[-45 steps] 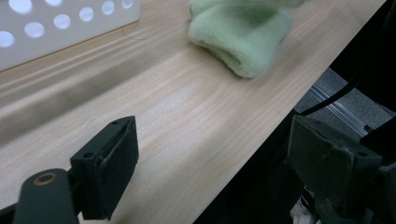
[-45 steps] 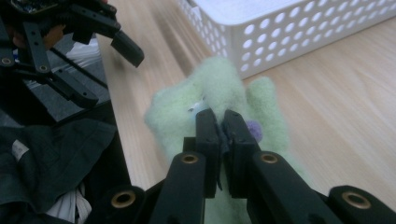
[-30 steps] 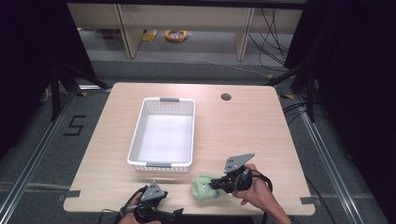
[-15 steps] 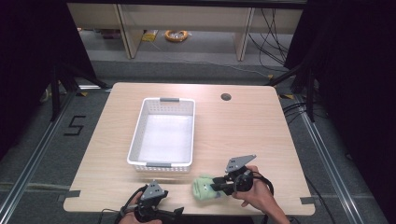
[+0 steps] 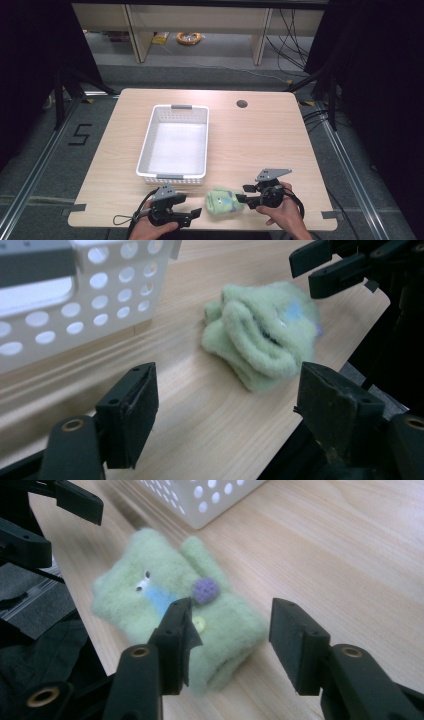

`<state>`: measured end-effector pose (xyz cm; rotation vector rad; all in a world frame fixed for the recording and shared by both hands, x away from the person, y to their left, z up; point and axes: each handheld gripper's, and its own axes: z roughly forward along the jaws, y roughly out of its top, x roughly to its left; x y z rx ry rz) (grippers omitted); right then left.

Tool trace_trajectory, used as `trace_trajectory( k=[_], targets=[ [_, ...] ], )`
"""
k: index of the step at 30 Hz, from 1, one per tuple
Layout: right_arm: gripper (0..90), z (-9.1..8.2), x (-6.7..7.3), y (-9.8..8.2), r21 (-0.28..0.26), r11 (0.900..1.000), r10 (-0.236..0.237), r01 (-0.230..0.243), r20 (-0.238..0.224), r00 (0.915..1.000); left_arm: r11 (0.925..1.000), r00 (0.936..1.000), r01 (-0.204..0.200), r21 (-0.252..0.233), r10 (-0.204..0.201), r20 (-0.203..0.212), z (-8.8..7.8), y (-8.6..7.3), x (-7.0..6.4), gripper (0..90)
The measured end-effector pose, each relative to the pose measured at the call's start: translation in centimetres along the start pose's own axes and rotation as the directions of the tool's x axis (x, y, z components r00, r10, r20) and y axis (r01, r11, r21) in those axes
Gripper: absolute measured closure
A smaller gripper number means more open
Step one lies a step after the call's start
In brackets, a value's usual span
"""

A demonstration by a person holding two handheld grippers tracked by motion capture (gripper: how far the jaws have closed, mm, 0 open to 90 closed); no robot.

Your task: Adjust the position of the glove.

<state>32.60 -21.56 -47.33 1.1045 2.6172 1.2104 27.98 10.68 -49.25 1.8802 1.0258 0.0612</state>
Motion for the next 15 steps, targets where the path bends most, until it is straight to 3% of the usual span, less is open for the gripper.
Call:
trace_trajectory(
  k=[2,4,5,8,9,10,14,15],
  targets=[
    [50.3,0.1,0.0,-0.1,0.006,1.0,0.029,-0.029,0.006,0.9996,1.0,1.0,-0.002,0.005,0.002,0.003,0.3,0.4,0.0,27.0],
    [48.7,0.5,-0.1,-0.2,0.01,0.999,0.038,-0.038,-0.009,0.9992,0.9997,0.9997,0.021,0.012,-0.022,0.009,0.8,0.7,-0.1,28.7],
    [48.7,0.6,0.0,-0.2,0.013,0.999,0.043,-0.043,0.009,0.9991,0.9985,0.9988,0.04,0.036,-0.041,0.028,1.3,1.0,-0.1,29.3],
    [48.4,1.0,-0.1,-0.3,0.025,0.999,0.042,-0.042,-0.005,0.9991,0.9978,0.9984,0.043,0.051,-0.045,0.035,2.0,1.2,-0.2,31.8],
    [48.3,1.1,0.2,-0.4,0.039,0.996,0.076,-0.076,0.002,0.9971,0.9971,0.9987,0.04,0.066,-0.042,0.029,2.5,1.3,-0.3,32.3],
    [48.2,1.3,-0.1,-0.5,0.041,0.998,0.056,-0.056,0.004,0.9984,0.9962,0.9989,0.039,0.078,-0.041,0.021,2.9,1.4,-0.4,33.4],
    [48.1,1.8,-0.4,-0.8,0.055,0.996,0.069,-0.068,-0.001,0.9976,0.992,0.9976,0.046,0.117,-0.052,0.047,4.1,1.8,-1.1,35.6],
    [48.1,2.2,-0.6,-0.9,0.05,0.996,0.08,-0.079,-0.024,0.9965,0.9909,0.998,0.035,0.13,-0.041,0.047,4.9,1.9,-1.4,36.2]
  ],
)
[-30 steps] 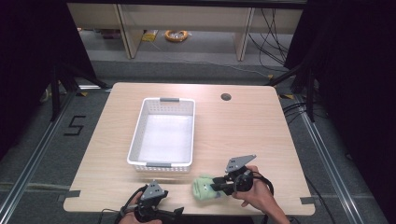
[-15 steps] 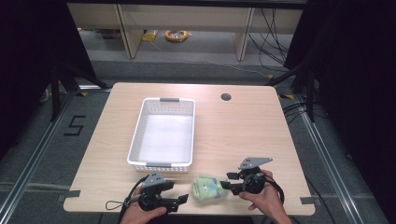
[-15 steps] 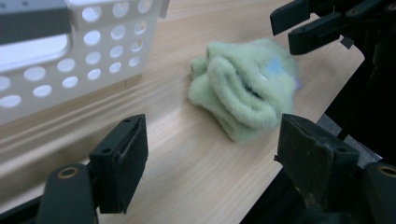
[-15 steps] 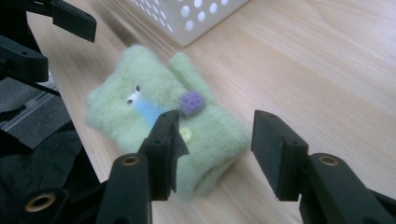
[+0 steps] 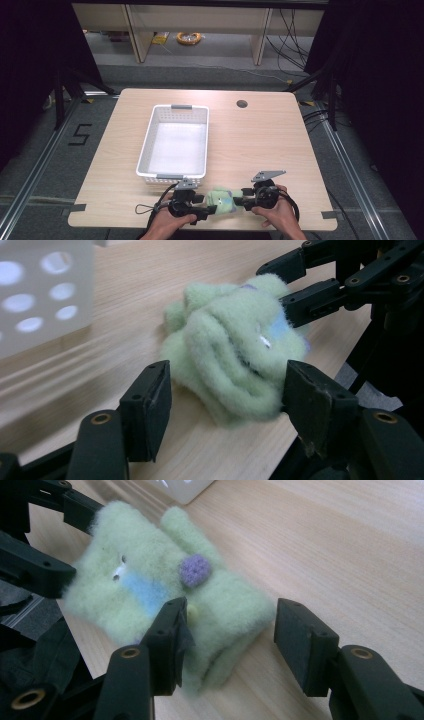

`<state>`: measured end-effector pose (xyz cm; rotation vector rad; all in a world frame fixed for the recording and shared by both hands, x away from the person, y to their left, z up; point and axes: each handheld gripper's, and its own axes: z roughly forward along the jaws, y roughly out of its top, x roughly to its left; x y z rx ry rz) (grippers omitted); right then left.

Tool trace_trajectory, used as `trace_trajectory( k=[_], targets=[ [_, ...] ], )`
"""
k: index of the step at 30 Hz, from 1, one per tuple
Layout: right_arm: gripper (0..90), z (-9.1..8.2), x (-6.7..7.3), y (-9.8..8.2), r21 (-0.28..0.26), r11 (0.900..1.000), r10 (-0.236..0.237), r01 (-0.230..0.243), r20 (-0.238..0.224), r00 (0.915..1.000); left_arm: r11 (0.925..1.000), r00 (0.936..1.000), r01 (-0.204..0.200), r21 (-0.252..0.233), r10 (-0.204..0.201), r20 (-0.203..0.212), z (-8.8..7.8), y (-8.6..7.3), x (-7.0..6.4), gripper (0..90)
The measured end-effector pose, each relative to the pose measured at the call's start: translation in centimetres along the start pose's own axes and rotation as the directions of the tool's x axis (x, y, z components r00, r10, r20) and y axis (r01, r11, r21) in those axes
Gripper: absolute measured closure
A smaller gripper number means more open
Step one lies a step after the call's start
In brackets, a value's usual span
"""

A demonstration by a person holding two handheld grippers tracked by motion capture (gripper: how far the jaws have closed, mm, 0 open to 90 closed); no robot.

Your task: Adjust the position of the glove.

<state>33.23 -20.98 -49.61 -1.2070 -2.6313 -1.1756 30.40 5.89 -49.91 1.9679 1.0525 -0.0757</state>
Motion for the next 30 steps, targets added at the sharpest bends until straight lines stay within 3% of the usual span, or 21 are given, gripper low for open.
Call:
trace_trajectory(
  k=[4,7,9,11,14,16,18,20,21,22,27,30],
  targets=[
    [48.2,0.4,-0.2,-0.3,-0.007,0.999,0.034,-0.034,-0.005,0.9994,0.9981,0.9992,0.03,0.054,-0.031,0.023,1.3,-0.1,-0.2,37.5],
    [48.4,0.5,-0.3,-0.4,-0.014,0.999,0.038,-0.039,-0.015,0.9991,0.9986,0.9998,0.019,0.05,-0.019,0.009,1.3,0.1,-0.3,39.9],
    [49.3,0.5,-0.2,-0.5,-0.01,0.998,0.063,-0.064,-0.027,0.9976,0.9987,0.9994,0.023,0.045,-0.024,0.023,1.3,0.1,-0.2,42.9],
    [49.5,0.5,-0.4,-0.5,-0.008,0.999,0.046,-0.046,-0.035,0.9983,0.9985,0.9987,0.033,0.044,-0.035,0.036,1.3,0.1,0.0,45.6],
    [49.9,0.6,-0.4,-0.5,-0.007,0.999,0.052,-0.053,-0.034,0.998,0.9984,0.9978,0.039,0.041,-0.042,0.051,1.3,-0.1,0.3,50.1],
    [50.5,0.6,-0.3,-0.5,-0.007,0.998,0.055,-0.055,-0.029,0.9981,0.9986,0.998,0.023,0.047,-0.026,0.058,1.3,-0.2,0.3,54.2],
    [51.0,0.6,-0.3,-0.5,-0.007,0.999,0.052,-0.052,-0.031,0.9982,0.9988,0.9986,0.02,0.045,-0.022,0.048,1.2,-0.2,0.3,58.0],
    [51.8,0.7,-0.4,-0.5,-0.009,0.999,0.053,-0.053,-0.033,0.998,0.9986,0.9966,0.022,0.047,-0.026,0.079,1.3,-0.3,0.6,59.4],
    [52.1,0.7,-0.2,-0.6,-0.008,0.998,0.068,-0.069,-0.04,0.9969,0.9987,0.9967,0.027,0.042,-0.031,0.075,1.3,-0.4,0.6,60.9],
    [53.3,0.8,-0.4,-0.6,-0.01,0.998,0.063,-0.064,-0.06,0.9963,0.9985,0.9952,0.041,0.036,-0.044,0.088,1.3,-0.4,0.6,63.0],
    [58.4,0.8,-0.3,-0.7,-0.012,0.996,0.091,-0.092,-0.073,0.9932,0.9988,0.9949,0.043,0.022,-0.045,0.09,1.3,-0.6,0.8,67.7],
    [62.8,0.9,-0.4,-0.7,-0.018,0.997,0.068,-0.07,-0.08,0.9945,0.9987,0.994,0.048,0.014,-0.049,0.098,1.2,-0.7,0.9,69.5]
  ],
)
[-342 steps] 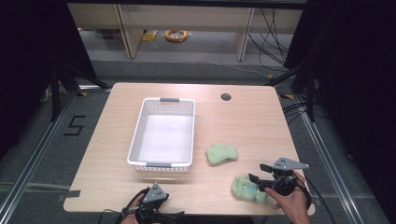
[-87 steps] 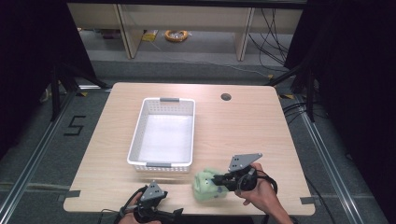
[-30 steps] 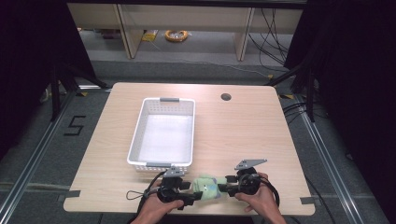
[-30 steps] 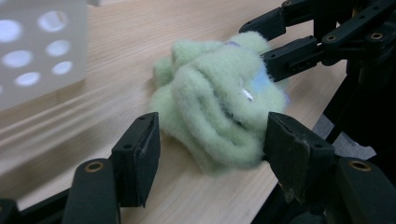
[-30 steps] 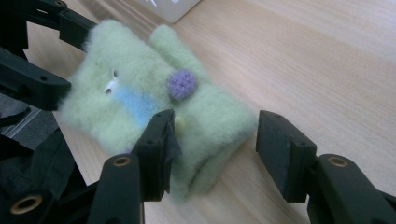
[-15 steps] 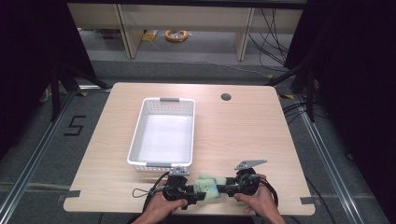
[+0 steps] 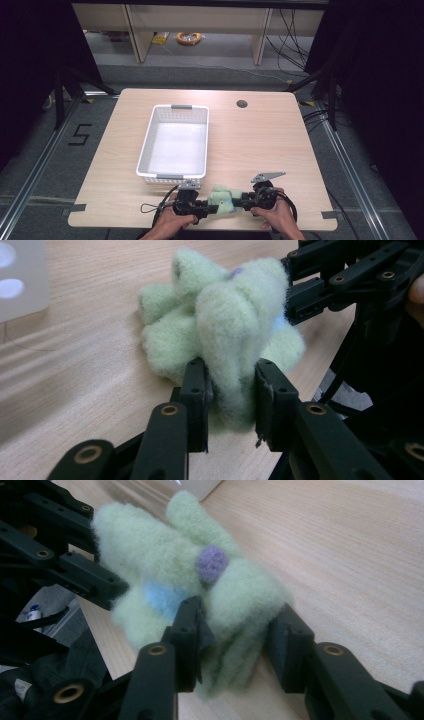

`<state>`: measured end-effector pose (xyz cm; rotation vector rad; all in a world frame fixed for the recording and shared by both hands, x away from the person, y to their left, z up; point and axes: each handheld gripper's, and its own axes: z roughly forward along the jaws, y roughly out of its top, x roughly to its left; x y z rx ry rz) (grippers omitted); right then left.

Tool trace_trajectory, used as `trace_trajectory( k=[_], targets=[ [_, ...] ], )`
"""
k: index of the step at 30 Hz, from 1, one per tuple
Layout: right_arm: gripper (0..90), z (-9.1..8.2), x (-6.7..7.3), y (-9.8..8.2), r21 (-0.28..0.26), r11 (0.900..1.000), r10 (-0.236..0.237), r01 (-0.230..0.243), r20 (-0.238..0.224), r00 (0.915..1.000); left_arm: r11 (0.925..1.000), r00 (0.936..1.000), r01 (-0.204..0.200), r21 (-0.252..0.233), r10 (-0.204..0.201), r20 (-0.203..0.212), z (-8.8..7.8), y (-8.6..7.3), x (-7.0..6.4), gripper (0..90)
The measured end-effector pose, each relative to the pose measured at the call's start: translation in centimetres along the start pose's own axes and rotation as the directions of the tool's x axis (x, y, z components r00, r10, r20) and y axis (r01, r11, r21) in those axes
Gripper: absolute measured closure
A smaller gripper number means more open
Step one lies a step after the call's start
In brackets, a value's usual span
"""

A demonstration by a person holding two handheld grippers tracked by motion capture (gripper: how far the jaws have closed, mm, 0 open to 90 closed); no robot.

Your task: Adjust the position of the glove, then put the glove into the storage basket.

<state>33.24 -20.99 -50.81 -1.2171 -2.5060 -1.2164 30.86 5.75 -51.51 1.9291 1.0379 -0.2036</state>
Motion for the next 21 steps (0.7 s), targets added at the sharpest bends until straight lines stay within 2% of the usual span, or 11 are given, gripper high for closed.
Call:
trace_trajectory(
  k=[3,8,9,10,11,12,13,14,18,20,21],
  targets=[
    [66.9,0.0,-0.1,-0.1,-0.013,1.0,0.014,-0.015,-0.016,0.9998,1.0,1.0,-0.002,-0.01,0.002,-0.006,0.0,0.0,-0.1,71.2],
    [72.6,-0.2,0.0,-0.1,-0.031,0.999,0.005,-0.006,-0.034,0.9994,0.9998,0.9998,-0.019,-0.005,0.019,-0.005,-0.3,0.0,-0.2,73.4],
    [73.1,-0.5,0.3,-0.1,-0.022,0.999,0.037,-0.037,-0.021,0.9991,0.9998,0.9998,-0.019,-0.005,0.019,-0.005,-0.3,0.0,-0.2,73.8],
    [73.5,-0.5,0.3,-0.1,-0.035,0.999,0.029,-0.03,-0.037,0.9989,0.9996,0.9996,-0.027,-0.01,0.027,-0.002,-0.4,0.0,-0.3,74.2],
    [73.9,-0.6,0.2,-0.1,-0.045,0.999,0.004,-0.005,-0.028,0.9996,0.9996,0.9996,-0.027,-0.01,0.027,-0.002,-0.4,0.0,-0.3,74.5],
    [74.4,-0.7,0.3,0.0,-0.049,0.999,-0.001,0.001,-0.009,1.0,0.9994,0.9996,-0.027,-0.02,0.027,-0.005,-0.4,0.1,-0.5,74.7],
    [74.4,-0.7,0.3,0.0,-0.049,0.999,-0.001,0.001,-0.009,1.0,0.9994,0.9996,-0.027,-0.02,0.027,-0.005,-0.4,0.1,-0.5,74.8],
    [74.7,-0.8,0.5,0.0,-0.053,0.999,-0.01,0.008,-0.03,0.9995,0.9994,0.9995,-0.031,-0.013,0.031,0.008,-0.6,0.1,-0.5,74.8],
    [75.0,-1.2,0.8,0.2,-0.061,0.998,-0.017,0.015,-0.026,0.9995,0.9989,0.9989,-0.046,-0.01,0.046,0.008,-1.0,0.0,-0.6,75.0],
    [75.1,-1.3,1.3,0.3,-0.069,0.998,-0.011,0.008,-0.047,0.9988,0.9985,0.9986,-0.052,-0.019,0.052,0.01,-1.3,0.1,-0.7,75.1],
    [75.1,-1.4,1.4,0.4,-0.063,0.998,-0.016,0.013,-0.042,0.999,0.9983,0.9985,-0.054,-0.021,0.054,0.011,-1.5,0.1,-0.8,75.1]
  ],
)
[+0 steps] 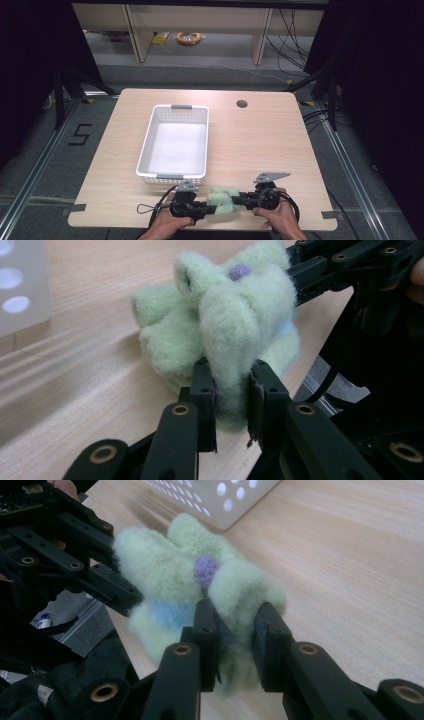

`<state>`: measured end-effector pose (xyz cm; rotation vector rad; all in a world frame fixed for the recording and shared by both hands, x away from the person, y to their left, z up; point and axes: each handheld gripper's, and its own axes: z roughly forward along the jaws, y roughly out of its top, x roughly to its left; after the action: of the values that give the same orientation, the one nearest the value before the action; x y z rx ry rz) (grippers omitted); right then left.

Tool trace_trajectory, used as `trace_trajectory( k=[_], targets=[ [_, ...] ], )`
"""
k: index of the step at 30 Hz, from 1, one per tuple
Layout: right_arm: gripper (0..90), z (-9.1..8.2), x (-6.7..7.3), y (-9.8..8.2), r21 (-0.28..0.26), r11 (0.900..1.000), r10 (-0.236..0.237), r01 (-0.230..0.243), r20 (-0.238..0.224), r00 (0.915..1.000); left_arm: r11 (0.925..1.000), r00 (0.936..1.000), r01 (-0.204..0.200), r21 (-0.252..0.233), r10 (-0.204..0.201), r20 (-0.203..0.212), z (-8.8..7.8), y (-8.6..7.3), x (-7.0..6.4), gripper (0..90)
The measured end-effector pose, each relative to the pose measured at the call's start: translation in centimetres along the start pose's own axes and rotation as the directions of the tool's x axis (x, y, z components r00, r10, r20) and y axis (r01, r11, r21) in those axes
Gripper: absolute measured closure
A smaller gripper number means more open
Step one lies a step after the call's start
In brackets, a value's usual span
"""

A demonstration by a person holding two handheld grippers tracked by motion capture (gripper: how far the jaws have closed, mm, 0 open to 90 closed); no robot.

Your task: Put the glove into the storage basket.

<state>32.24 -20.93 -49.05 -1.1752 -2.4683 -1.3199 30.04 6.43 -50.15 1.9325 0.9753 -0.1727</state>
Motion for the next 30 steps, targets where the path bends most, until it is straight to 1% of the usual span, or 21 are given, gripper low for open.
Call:
trace_trajectory(
  k=[1,3,4,5,6,7,10,11,14,15,16,17,18,19,20,21,22,24,26,27,30],
  targets=[
    [75.2,-0.1,0.2,0.1,-0.019,1.0,0.006,-0.006,-0.011,0.9999,0.9999,0.9999,-0.015,-0.005,0.015,0.008,-0.4,0.1,-0.1,75.1],
    [75.2,-0.2,0.4,0.2,-0.022,1.0,0.01,-0.011,-0.018,0.9998,0.9998,1.0,-0.006,-0.02,0.006,0.007,-0.6,0.2,-0.2,75.1],
    [75.3,-0.7,0.6,0.5,-0.038,0.999,-0.02,0.02,-0.004,0.9998,0.9997,0.9999,-0.012,-0.02,0.012,0.01,-0.8,0.2,-0.3,75.1],
    [75.3,-0.7,0.6,0.5,-0.038,0.999,-0.02,0.02,-0.004,0.9998,0.9996,0.9999,-0.014,-0.023,0.014,0.007,-0.9,0.2,-0.3,75.1],
    [75.3,-0.9,1.0,0.7,-0.048,0.998,-0.041,0.041,0.002,0.9992,0.9994,0.9997,-0.02,-0.027,0.02,0.013,-1.1,0.3,-0.4,75.1],
    [75.3,-0.9,1.2,0.8,-0.043,0.999,-0.024,0.024,-0.006,0.9997,0.9994,0.9997,-0.023,-0.028,0.023,0.012,-1.2,0.4,-0.5,75.1],
    [75.3,-0.9,1.3,0.9,-0.041,0.999,-0.018,0.018,-0.006,0.9998,0.9991,0.9992,-0.036,-0.024,0.037,0.014,-1.3,0.7,-0.5,75.1],
    [75.3,-1.0,1.2,1.1,-0.049,0.999,-0.011,0.011,-0.014,0.9998,0.999,0.9994,-0.034,-0.03,0.034,0.003,-1.4,0.9,-0.6,75.1],
    [75.3,-1.2,1.4,1.4,-0.056,0.998,-0.015,0.015,-0.009,0.9998,0.9987,0.9989,-0.044,-0.027,0.044,0.012,-1.6,1.2,-0.6,75.1],
    [75.3,-1.5,1.4,1.6,-0.062,0.996,-0.06,0.061,0.018,0.998,0.9985,0.9986,-0.049,-0.026,0.049,0.017,-1.8,1.4,-0.6,75.0],
    [75.3,-1.5,1.4,1.6,-0.062,0.996,-0.06,0.061,0.018,0.998,0.9985,0.9986,-0.049,-0.026,0.049,0.017,-1.8,1.4,-0.6,75.0],
    [75.3,-1.5,1.7,1.6,-0.055,0.998,-0.021,0.021,-0.005,0.9998,0.9984,0.9987,-0.049,-0.029,0.049,0.009,-1.9,1.5,-0.7,75.0],
    [75.3,-1.6,1.6,1.8,-0.069,0.996,-0.055,0.055,0.005,0.9985,0.9984,0.9986,-0.049,-0.03,0.049,0.02,-2.0,1.6,-0.6,75.0],
    [75.3,-1.7,1.9,2.0,-0.065,0.997,-0.032,0.031,-0.009,0.9995,0.9982,0.9985,-0.052,-0.028,0.052,0.013,-2.3,1.9,-0.6,75.0],
    [75.3,-1.7,1.9,2.0,-0.065,0.997,-0.032,0.031,-0.009,0.9995,0.9982,0.9985,-0.052,-0.028,0.052,0.013,-2.3,1.9,-0.6,75.0],
    [75.3,-2.0,2.1,2.2,-0.059,0.998,-0.027,0.028,0.01,0.9996,0.9983,0.9987,-0.049,-0.033,0.049,0.016,-2.5,2.1,-0.7,75.0],
    [75.3,-2.0,2.2,2.5,-0.065,0.997,-0.033,0.031,-0.018,0.9993,0.9979,0.9982,-0.055,-0.033,0.056,0.022,-2.6,2.3,-0.6,75.0],
    [75.3,-2.2,2.2,3.3,-0.071,0.996,-0.053,0.052,-0.02,0.9984,0.9969,0.9975,-0.07,-0.034,0.07,0.01,-3.2,3.0,-0.8,74.9],
    [75.3,-2.3,2.4,3.5,-0.071,0.997,-0.045,0.043,-0.018,0.9988,0.9968,0.9972,-0.072,-0.033,0.073,0.015,-3.5,3.3,-0.8,74.9],
    [75.3,-2.3,2.4,3.9,-0.077,0.995,-0.059,0.057,-0.018,0.9981,0.9966,0.9972,-0.073,-0.037,0.074,0.014,-3.8,3.7,-0.7,74.9],
    [75.3,-2.6,2.8,5.0,-0.076,0.996,-0.048,0.047,-0.017,0.9987,0.9961,0.9967,-0.081,-0.035,0.081,0.007,-4.5,4.5,-0.4,74.9]
  ],
)
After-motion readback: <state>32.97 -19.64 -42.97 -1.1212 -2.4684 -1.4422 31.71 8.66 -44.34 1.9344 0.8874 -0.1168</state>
